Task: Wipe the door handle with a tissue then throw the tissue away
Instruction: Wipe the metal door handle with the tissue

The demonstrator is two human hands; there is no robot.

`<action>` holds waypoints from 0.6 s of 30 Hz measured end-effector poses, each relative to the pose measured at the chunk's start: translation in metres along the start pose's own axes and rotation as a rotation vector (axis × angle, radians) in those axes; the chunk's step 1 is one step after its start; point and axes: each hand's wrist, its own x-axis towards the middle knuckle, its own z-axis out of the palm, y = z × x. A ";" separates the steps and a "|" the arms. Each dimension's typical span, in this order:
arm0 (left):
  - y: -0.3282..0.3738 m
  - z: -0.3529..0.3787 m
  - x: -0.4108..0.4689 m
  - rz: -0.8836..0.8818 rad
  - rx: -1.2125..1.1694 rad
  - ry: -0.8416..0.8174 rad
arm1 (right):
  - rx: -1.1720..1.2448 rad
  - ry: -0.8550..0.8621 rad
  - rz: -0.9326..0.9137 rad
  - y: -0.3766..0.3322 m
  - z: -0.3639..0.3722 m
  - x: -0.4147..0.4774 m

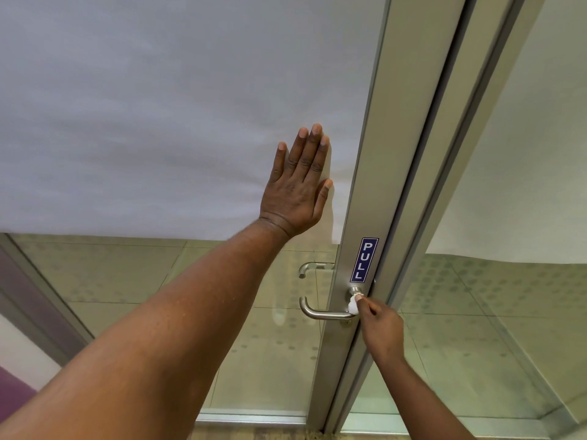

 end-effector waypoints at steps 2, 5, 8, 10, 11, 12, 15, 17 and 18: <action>0.000 0.000 0.000 -0.001 0.004 -0.002 | 0.116 0.038 0.127 0.002 0.002 0.004; 0.000 0.001 0.000 -0.001 0.006 -0.002 | 0.290 0.051 0.262 0.013 0.006 0.011; -0.001 0.001 0.001 0.000 0.011 -0.002 | 0.525 0.009 0.385 0.021 0.009 0.010; 0.000 0.002 0.001 0.002 0.022 -0.005 | 0.614 -0.001 0.435 0.024 0.011 0.008; 0.000 0.002 0.001 0.002 0.026 -0.006 | 0.652 -0.003 0.457 0.025 0.011 0.007; 0.000 0.002 0.001 0.003 0.028 -0.006 | 0.692 -0.005 0.478 0.026 0.012 0.006; 0.000 0.001 0.001 -0.001 0.024 -0.005 | 0.807 -0.055 0.536 0.025 0.015 -0.001; 0.000 0.001 0.001 -0.001 0.021 -0.011 | 0.918 -0.101 0.575 0.023 0.020 -0.009; 0.000 0.001 0.001 0.000 0.019 -0.016 | 0.978 -0.113 0.597 0.023 0.023 -0.013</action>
